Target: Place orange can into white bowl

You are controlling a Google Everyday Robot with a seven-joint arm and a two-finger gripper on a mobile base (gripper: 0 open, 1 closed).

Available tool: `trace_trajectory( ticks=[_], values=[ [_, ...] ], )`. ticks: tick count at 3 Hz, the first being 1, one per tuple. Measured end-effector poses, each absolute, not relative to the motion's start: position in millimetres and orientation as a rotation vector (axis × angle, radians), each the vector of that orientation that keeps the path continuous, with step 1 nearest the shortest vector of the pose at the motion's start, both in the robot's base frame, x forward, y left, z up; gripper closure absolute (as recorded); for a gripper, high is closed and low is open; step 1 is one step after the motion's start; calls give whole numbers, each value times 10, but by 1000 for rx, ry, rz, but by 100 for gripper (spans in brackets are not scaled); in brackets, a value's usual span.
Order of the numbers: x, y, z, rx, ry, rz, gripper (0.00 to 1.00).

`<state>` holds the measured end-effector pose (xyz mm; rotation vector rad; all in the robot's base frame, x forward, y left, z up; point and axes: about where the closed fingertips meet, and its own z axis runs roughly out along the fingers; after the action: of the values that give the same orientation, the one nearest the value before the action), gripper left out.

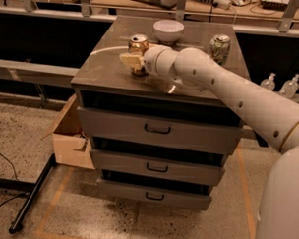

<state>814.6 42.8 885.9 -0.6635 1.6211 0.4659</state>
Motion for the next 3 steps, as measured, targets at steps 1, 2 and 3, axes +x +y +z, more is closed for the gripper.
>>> trace_trajectory(
  ticks=[1, 2, 3],
  values=[
    [8304, 466, 9045, -672, 1594, 454, 63],
    [8692, 403, 9475, -647, 1517, 372, 94],
    [9016, 314, 9754, -602, 1446, 290, 100]
  ],
)
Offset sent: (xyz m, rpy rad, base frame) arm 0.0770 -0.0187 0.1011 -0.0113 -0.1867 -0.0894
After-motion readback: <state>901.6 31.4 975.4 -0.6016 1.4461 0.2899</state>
